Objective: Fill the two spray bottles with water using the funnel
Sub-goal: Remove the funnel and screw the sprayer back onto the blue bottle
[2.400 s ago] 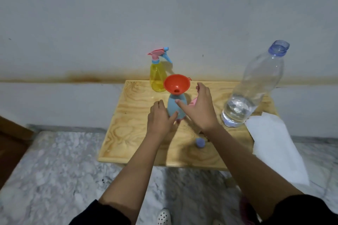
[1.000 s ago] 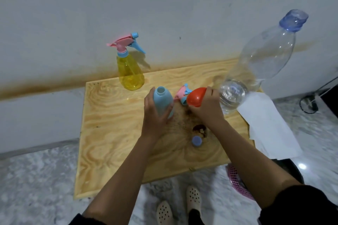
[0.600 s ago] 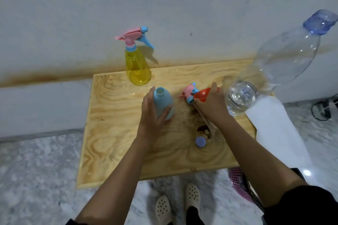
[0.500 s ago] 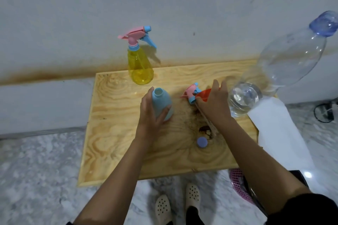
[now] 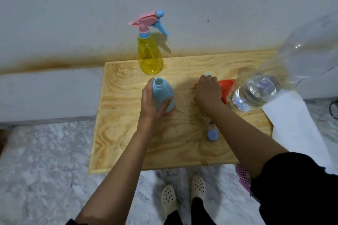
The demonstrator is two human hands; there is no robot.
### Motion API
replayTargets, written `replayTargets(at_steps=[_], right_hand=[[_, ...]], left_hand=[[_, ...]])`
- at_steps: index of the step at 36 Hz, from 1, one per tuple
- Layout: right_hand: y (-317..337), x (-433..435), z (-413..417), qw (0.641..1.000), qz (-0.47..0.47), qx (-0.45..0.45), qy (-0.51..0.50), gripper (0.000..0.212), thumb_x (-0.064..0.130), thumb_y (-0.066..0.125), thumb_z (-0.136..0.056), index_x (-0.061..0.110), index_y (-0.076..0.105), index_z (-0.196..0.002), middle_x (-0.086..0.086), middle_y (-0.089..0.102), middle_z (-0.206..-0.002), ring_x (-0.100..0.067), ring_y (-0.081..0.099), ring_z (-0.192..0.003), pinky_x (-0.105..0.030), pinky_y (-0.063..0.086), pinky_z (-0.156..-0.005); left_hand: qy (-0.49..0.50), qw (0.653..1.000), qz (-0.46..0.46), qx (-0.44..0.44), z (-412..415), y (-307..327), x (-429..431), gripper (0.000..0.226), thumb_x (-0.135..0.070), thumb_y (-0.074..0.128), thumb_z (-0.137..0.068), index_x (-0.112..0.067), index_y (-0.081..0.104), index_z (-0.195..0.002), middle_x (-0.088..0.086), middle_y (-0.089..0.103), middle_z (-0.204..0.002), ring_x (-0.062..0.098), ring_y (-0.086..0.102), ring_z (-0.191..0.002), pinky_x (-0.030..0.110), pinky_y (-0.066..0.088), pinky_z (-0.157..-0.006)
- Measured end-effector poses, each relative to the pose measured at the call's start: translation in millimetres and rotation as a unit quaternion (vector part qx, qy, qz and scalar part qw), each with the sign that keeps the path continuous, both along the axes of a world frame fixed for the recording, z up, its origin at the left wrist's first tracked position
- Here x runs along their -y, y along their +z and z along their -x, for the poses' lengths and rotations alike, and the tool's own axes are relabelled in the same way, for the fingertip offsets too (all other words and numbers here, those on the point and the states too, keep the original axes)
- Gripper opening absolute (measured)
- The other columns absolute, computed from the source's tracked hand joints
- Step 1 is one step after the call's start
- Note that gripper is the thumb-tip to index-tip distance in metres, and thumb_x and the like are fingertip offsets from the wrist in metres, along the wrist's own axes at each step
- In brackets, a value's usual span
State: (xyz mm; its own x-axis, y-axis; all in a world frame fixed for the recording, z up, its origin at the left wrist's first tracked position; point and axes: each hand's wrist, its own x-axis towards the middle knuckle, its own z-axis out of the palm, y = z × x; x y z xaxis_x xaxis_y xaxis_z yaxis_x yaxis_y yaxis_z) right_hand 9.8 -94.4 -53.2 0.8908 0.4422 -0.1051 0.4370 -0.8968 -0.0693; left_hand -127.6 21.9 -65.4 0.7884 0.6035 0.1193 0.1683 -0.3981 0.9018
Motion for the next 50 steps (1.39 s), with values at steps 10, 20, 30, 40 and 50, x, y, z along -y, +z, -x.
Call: replayTargets(at_steps=[10,20,30,40,50], right_hand=[[-13.0,-2.7,-6.1,1.000,0.006,0.029,0.006,0.022,0.005,0.041,-0.091,-0.003,0.051,-0.108,-0.018,0.051,-0.115,-0.032,0.047,-0.110,-0.034,0.040,-0.083],[-14.2,5.8,-4.3,0.996,-0.073,0.042,0.015,0.027,0.021,0.053,-0.090,-0.004,0.055,-0.100,-0.021,0.054,-0.105,-0.034,0.048,-0.102,-0.036,0.034,-0.076],[28.7,-1.9,14.1,0.914,-0.399,-0.050,-0.046,0.019,0.008,0.063,-0.081,-0.008,0.058,-0.088,-0.021,0.056,-0.084,-0.032,0.050,-0.084,-0.032,0.033,-0.072],[125.2,-13.8,41.5,0.752,-0.642,-0.145,0.017,0.018,0.013,0.065,-0.083,0.013,0.059,-0.099,-0.001,0.064,-0.096,-0.015,0.061,-0.093,-0.036,0.051,-0.092],[172.0,-30.3,62.9,0.685,-0.711,-0.128,0.091,0.015,0.007,0.062,-0.087,0.011,0.056,-0.100,0.006,0.061,-0.092,-0.003,0.060,-0.089,-0.024,0.050,-0.087]], left_hand=[[-0.008,1.000,-0.004,0.003,0.7,-2.0,-0.3,0.074,-0.031,0.067,-0.085,-0.021,0.024,-0.145,-0.006,0.034,-0.129,0.009,0.036,-0.118,0.035,0.041,-0.099],[-0.015,0.999,-0.030,0.002,1.2,-2.9,-0.6,0.079,-0.043,0.062,-0.083,-0.016,0.023,-0.145,0.010,0.038,-0.136,0.021,0.040,-0.122,0.041,0.042,-0.099],[-0.001,0.999,-0.035,0.004,2.4,1.4,1.8,0.074,-0.032,0.066,-0.085,-0.014,0.026,-0.144,0.008,0.041,-0.137,0.013,0.039,-0.120,0.024,0.036,-0.093],[-0.005,0.998,0.059,0.004,5.5,6.2,1.1,0.069,-0.026,0.069,-0.085,-0.026,0.030,-0.142,0.000,0.041,-0.132,0.013,0.044,-0.114,0.024,0.045,-0.086],[0.001,0.998,0.056,-0.003,2.3,6.6,1.4,0.069,-0.027,0.068,-0.085,-0.027,0.030,-0.142,0.003,0.041,-0.132,0.016,0.043,-0.115,0.030,0.042,-0.091]])
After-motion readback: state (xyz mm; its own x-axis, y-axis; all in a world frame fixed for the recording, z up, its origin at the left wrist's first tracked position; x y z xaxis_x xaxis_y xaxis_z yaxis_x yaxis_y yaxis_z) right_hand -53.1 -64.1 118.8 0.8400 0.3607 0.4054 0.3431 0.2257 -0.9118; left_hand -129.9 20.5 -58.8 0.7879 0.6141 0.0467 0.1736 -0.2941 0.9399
